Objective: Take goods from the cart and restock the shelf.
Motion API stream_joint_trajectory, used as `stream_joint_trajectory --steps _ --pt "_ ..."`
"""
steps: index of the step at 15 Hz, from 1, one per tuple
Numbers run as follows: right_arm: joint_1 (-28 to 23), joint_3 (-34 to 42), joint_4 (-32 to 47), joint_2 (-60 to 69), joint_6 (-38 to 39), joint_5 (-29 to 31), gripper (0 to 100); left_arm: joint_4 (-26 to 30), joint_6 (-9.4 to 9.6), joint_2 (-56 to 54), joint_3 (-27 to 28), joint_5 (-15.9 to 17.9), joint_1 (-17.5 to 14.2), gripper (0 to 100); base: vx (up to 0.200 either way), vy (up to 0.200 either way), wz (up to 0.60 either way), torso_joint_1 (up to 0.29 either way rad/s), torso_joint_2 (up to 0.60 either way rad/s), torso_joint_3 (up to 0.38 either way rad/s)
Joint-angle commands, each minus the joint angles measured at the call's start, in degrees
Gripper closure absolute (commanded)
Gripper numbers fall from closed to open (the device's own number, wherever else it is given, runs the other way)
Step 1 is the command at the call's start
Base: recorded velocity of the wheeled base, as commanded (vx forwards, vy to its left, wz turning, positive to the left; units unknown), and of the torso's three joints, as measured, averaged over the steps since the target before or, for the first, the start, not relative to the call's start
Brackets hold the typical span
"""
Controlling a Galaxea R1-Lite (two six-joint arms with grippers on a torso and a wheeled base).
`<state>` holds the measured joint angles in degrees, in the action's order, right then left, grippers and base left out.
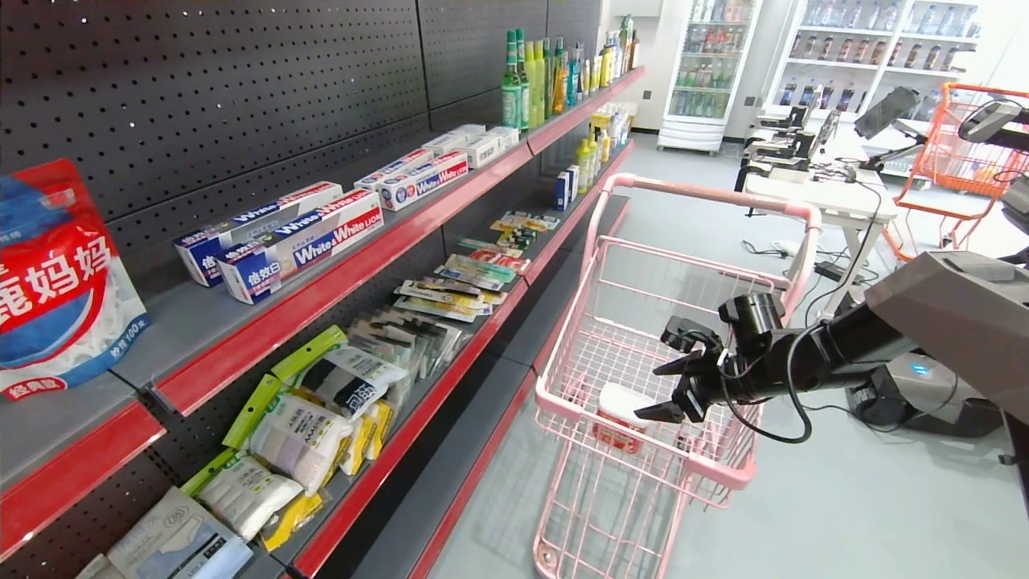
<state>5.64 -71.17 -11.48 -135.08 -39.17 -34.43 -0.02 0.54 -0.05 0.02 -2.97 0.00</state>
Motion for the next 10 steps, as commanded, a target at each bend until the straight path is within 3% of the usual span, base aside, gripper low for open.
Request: stream_joint_trajectory --steps 1,10 --pt "0.77 -1.52 -0.03 -2.55 0.76 -0.11 0 0.02 -0.01 0.05 -0.02 -0.01 0.00 0 0.000 0.000 0.00 0.000 0.00 0.000" --pt "2.09 -8.20 -0.12 -10.20 5.07 -0.29 0 -0.06 -0.01 0.05 0.06 -0.01 0.00 0 0.000 0.000 0.00 0.000 0.00 0.000"
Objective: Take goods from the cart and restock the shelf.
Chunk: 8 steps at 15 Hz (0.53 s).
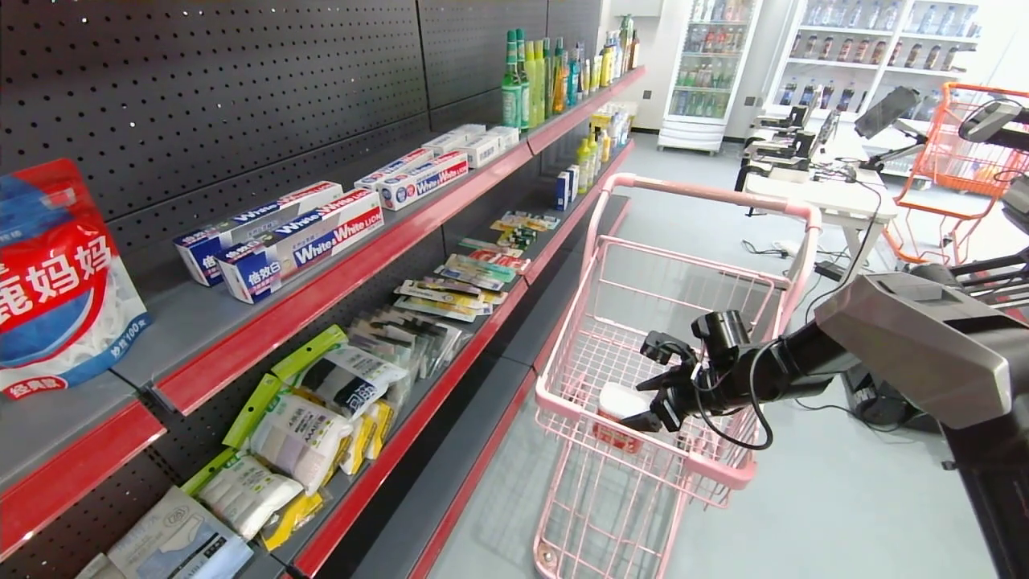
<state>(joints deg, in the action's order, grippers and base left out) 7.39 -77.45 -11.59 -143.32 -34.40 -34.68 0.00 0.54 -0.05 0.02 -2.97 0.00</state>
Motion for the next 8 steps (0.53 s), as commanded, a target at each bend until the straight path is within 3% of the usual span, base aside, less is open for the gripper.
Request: stream_joint_trajectory --steps 1,8 --pt "0.35 -3.06 -0.01 -2.84 0.48 -0.03 0 0.00 -0.01 0.05 -0.02 -0.01 0.00 0 0.000 0.000 0.00 0.000 0.00 0.000" --pt "1.67 -7.46 -0.01 -6.35 2.50 -0.12 0 0.00 -0.01 0.05 0.06 -0.01 0.00 0 0.000 0.000 0.00 0.000 0.00 0.000"
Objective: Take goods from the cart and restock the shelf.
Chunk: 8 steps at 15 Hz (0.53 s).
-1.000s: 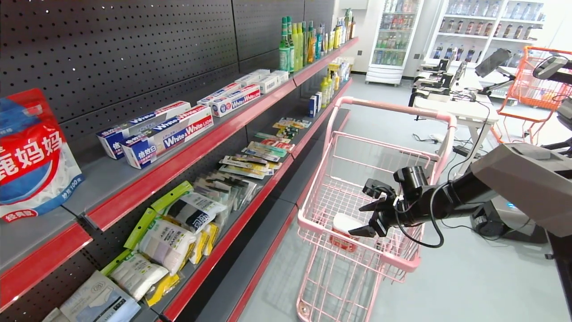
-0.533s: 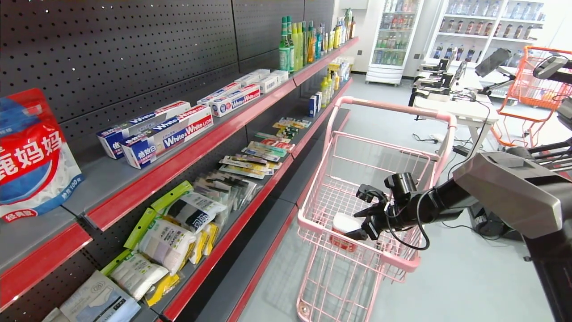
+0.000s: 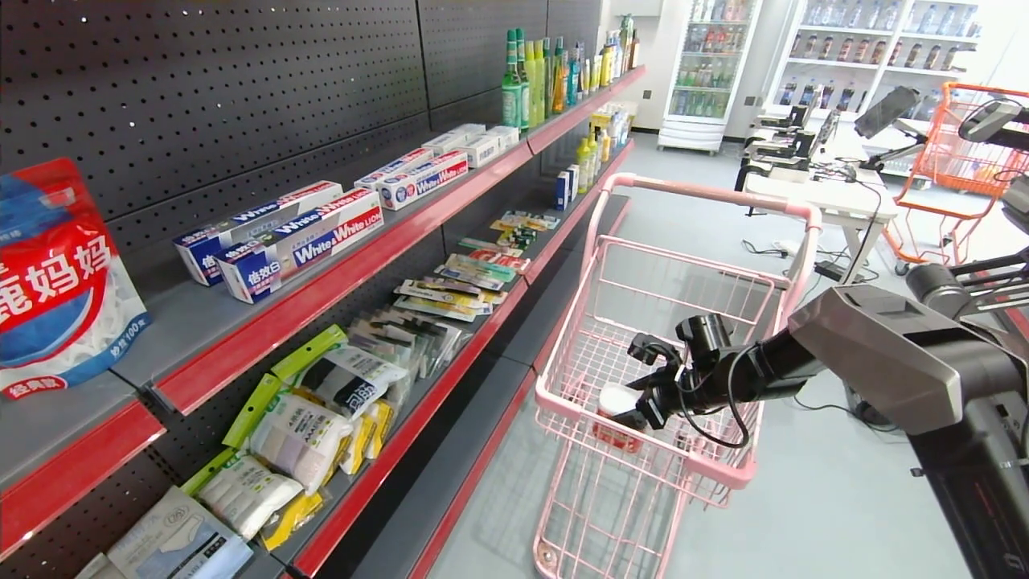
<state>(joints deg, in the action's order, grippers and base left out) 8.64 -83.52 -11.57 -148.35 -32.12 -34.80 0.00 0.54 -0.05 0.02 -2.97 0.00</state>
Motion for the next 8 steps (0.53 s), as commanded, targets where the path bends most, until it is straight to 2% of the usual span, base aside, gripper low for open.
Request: stream_joint_trajectory --steps 1,8 --pt "0.50 -2.26 0.06 -1.51 0.75 0.00 0 0.00 -0.01 0.05 -0.02 -0.01 0.00 0 0.000 0.000 0.00 0.000 0.00 0.000" --pt "1.02 -5.34 0.67 -3.70 1.71 -2.37 0 0.00 -0.01 0.05 -0.02 -0.01 0.00 0 0.000 0.000 0.00 0.000 0.00 0.000"
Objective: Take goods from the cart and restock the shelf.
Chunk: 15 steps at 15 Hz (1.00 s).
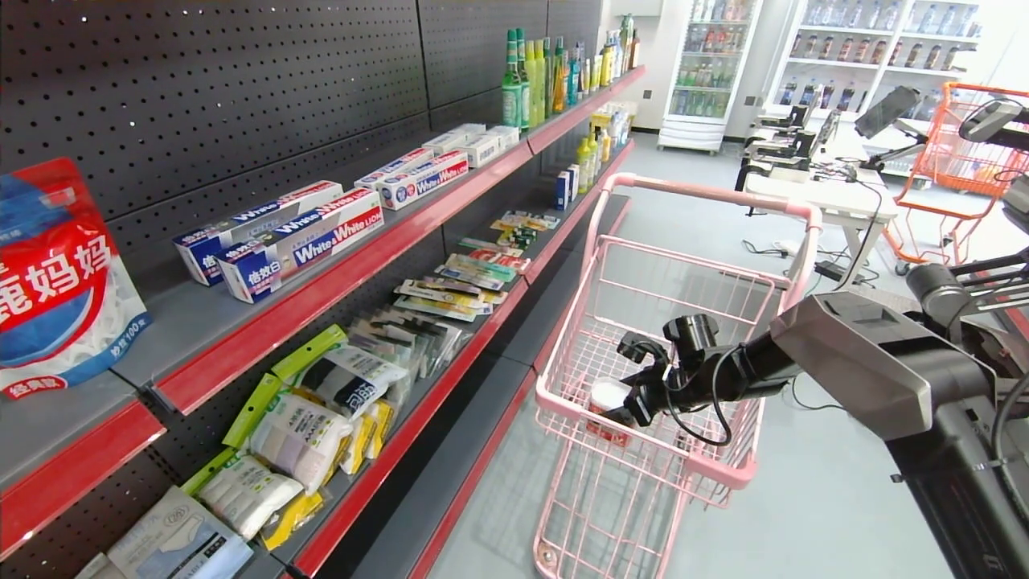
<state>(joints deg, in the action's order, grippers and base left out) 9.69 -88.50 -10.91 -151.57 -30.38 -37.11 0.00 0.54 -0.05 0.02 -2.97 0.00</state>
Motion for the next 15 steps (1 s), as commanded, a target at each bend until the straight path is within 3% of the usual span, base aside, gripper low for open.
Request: stream_joint_trajectory --steps 1,15 --pt "-0.02 -0.27 0.01 -0.49 -0.12 -0.16 0 -0.09 -0.01 0.05 -0.02 -0.01 0.00 0 0.000 0.000 0.00 0.000 0.00 0.000" --pt "0.59 -1.67 0.19 -1.10 -0.21 0.02 0 -0.09 -0.01 0.05 0.06 -0.01 0.00 0 0.000 0.000 0.00 0.000 0.00 0.000"
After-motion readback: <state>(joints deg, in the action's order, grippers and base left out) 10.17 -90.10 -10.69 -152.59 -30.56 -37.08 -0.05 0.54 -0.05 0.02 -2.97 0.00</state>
